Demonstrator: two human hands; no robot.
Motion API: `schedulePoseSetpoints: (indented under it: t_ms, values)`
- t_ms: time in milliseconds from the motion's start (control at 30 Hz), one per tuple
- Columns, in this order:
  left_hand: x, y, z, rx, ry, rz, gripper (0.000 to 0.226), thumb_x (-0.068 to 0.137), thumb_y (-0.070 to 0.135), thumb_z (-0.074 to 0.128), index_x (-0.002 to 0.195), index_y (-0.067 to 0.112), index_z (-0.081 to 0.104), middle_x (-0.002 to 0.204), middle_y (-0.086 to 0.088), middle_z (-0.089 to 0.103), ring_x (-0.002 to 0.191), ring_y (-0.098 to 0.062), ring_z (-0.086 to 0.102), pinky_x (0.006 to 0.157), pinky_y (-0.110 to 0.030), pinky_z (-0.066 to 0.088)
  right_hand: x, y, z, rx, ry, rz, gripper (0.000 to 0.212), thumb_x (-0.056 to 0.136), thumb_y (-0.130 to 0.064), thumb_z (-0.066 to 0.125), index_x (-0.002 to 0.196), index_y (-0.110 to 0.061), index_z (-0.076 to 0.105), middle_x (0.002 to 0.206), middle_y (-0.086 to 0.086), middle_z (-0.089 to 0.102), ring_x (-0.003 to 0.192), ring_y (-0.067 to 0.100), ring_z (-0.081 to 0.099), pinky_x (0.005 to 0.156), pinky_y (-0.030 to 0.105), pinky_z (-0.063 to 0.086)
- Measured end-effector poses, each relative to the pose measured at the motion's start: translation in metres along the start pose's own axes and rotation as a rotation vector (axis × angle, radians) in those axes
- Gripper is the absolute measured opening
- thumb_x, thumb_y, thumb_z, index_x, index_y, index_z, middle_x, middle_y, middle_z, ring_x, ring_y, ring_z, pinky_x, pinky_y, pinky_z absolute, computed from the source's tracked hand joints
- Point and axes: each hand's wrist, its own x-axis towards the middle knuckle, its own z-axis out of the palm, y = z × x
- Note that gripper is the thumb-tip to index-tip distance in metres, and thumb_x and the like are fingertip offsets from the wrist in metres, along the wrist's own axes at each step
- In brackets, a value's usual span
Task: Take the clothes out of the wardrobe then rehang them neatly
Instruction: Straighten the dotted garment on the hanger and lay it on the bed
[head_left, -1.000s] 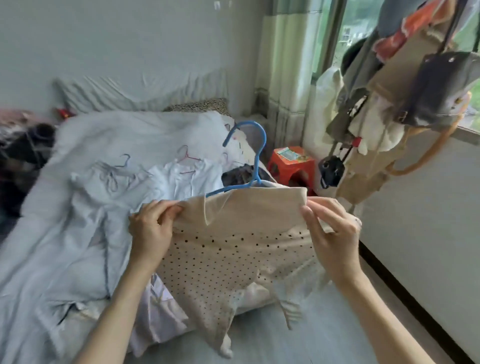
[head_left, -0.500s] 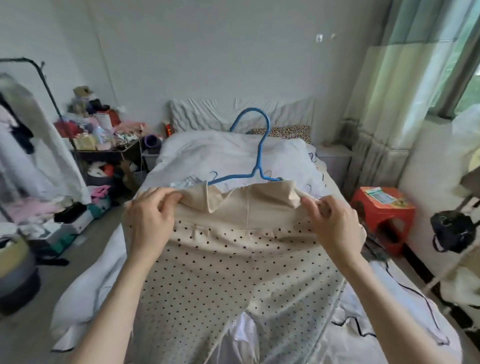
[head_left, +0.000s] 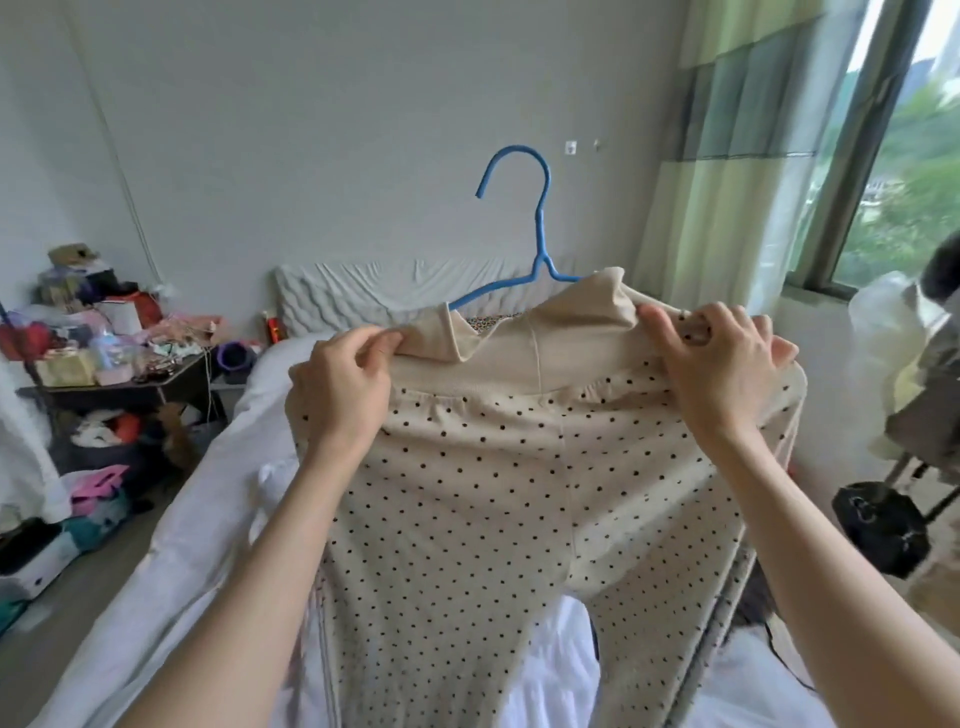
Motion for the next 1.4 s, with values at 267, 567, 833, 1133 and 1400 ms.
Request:
schedulePoseSetpoints:
  t_ms: [267, 567, 833, 1133, 1400]
  values:
    - [0.084, 0.064, 0.141, -0.104, 0.016, -0.03, 0.021, 0.089, 0.041, 0.055, 0.096, 0.027, 0.069, 0.091, 0.004, 0.068, 0.094, -0.023, 0.061, 0.079, -0.037, 0.05, 0.152, 0.072, 0.068, 0.081, 0.114, -0.107, 0.051, 0.08, -0.061, 0.057, 0.08, -0.01, 0.063, 0.092, 0.003, 0.064, 0.1, 0.024, 0.049, 0.069, 0.02, 0.014]
    - [0.081, 0.029, 0.342, -0.028, -0.294, -0.131, 0.018, 0.089, 0.046, 0.052, 0.085, 0.033, 0.063, 0.086, 0.006, 0.07, 0.09, -0.025, 0.063, 0.08, -0.04, 0.05, 0.191, 0.217, 0.193, -0.01, -0.179, -0.044, 0.039, 0.08, -0.057, 0.059, 0.068, -0.021, 0.054, 0.084, 0.0, 0.063, 0.093, 0.024, 0.05, 0.083, 0.039, 0.028]
    - [0.03, -0.094, 0.496, 0.232, -0.704, -0.175, 0.018, 0.095, 0.035, 0.048, 0.091, 0.025, 0.063, 0.092, 0.003, 0.068, 0.087, -0.023, 0.06, 0.077, -0.034, 0.044, 0.104, 0.357, 0.327, -0.105, -0.631, 0.113, 0.032, 0.086, -0.045, 0.056, 0.087, -0.014, 0.064, 0.089, 0.002, 0.064, 0.093, 0.027, 0.054, 0.082, 0.044, 0.039]
    - [-0.02, -0.21, 0.642, 0.355, -0.85, -0.175, 0.017, 0.096, 0.027, 0.048, 0.089, 0.015, 0.058, 0.081, -0.001, 0.062, 0.077, -0.024, 0.06, 0.062, -0.032, 0.047, 0.033, 0.456, 0.46, -0.332, -0.864, 0.15, 0.029, 0.095, -0.035, 0.046, 0.098, -0.014, 0.065, 0.097, 0.006, 0.06, 0.101, 0.029, 0.048, 0.082, 0.04, 0.031]
    - [-0.034, -0.248, 0.703, 0.406, -0.926, -0.156, 0.042, 0.092, 0.016, 0.047, 0.134, 0.016, 0.045, 0.132, -0.012, 0.049, 0.121, -0.033, 0.041, 0.096, -0.043, 0.035, 0.008, 0.483, 0.519, -0.286, -1.012, 0.215, 0.044, 0.094, -0.033, 0.047, 0.136, -0.019, 0.045, 0.136, 0.009, 0.048, 0.128, 0.028, 0.036, 0.101, 0.04, 0.03]
